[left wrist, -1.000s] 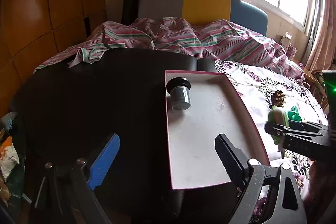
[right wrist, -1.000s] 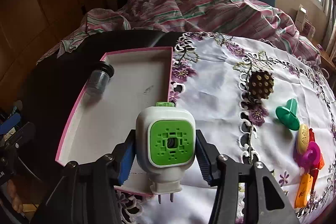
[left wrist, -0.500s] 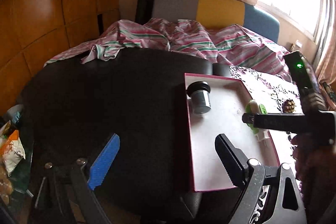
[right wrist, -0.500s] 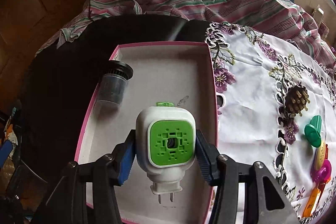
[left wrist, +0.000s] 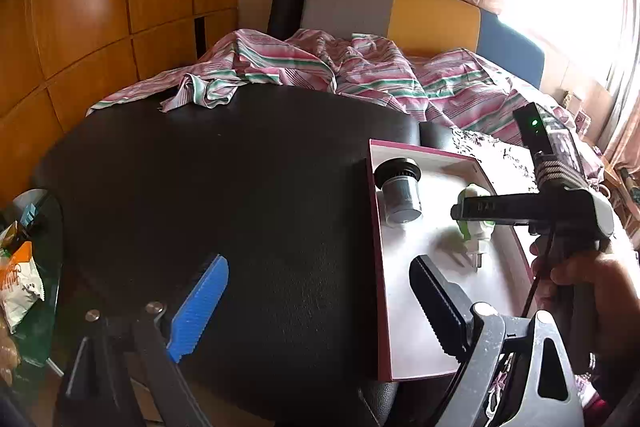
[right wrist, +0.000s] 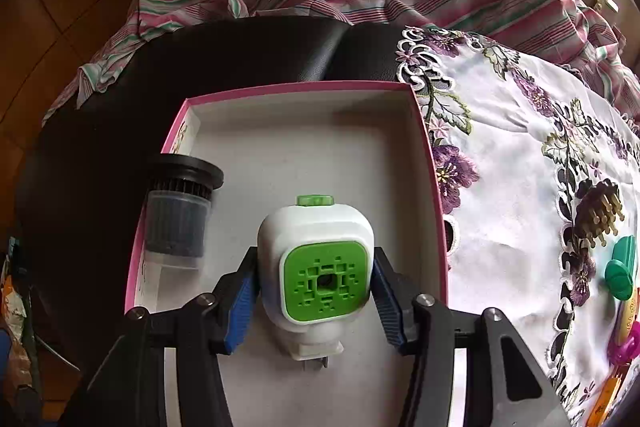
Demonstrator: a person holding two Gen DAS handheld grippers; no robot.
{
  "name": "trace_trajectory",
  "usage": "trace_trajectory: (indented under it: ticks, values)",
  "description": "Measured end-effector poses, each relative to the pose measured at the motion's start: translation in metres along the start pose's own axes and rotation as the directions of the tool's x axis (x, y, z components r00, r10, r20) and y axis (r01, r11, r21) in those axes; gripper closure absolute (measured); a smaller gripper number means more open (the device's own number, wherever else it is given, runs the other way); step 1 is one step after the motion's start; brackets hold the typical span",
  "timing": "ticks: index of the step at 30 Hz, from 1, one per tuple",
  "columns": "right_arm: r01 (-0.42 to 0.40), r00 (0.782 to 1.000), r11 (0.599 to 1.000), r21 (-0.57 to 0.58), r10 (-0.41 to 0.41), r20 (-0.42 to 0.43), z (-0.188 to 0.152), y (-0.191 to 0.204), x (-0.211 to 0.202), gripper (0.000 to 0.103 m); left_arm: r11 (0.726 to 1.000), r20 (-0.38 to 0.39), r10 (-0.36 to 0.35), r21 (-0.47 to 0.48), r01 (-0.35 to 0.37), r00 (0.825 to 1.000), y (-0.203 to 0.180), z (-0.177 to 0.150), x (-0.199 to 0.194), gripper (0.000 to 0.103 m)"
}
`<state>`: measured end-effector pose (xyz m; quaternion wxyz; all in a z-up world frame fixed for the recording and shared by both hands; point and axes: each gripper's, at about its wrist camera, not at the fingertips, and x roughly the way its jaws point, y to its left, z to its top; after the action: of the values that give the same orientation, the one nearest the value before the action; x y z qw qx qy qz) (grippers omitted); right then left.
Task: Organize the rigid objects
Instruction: 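Carry the plug device into the tray and open the right gripper, then move the left gripper to the brown spiky hair roller and grasp it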
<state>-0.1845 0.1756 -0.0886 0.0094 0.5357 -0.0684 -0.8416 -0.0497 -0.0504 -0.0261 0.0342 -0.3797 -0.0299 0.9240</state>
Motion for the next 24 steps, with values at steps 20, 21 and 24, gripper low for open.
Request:
trace_trajectory:
  ticks: [20,21,24]
  values:
    - [0.094,0.969,0.994,-0.054,-0.079,0.233,-0.089,-0.014,-0.089,0.044,0.998,0.040,-0.039,0.049,0.037,0.998,-0.032,-0.003,-0.023,0.010]
    - [0.099,0.967,0.994,-0.047,-0.085,0.241,-0.093,-0.017,-0.093,0.044,0.997,0.038,-0.048,0.059,0.046,0.998,-0.036,-0.004,-0.024,0.010]
    - [0.125,0.957,0.992,-0.032,-0.112,0.267,-0.102,-0.027,-0.104,0.044,0.995,0.040,-0.062,0.085,0.059,0.997,-0.046,-0.007,-0.027,0.009]
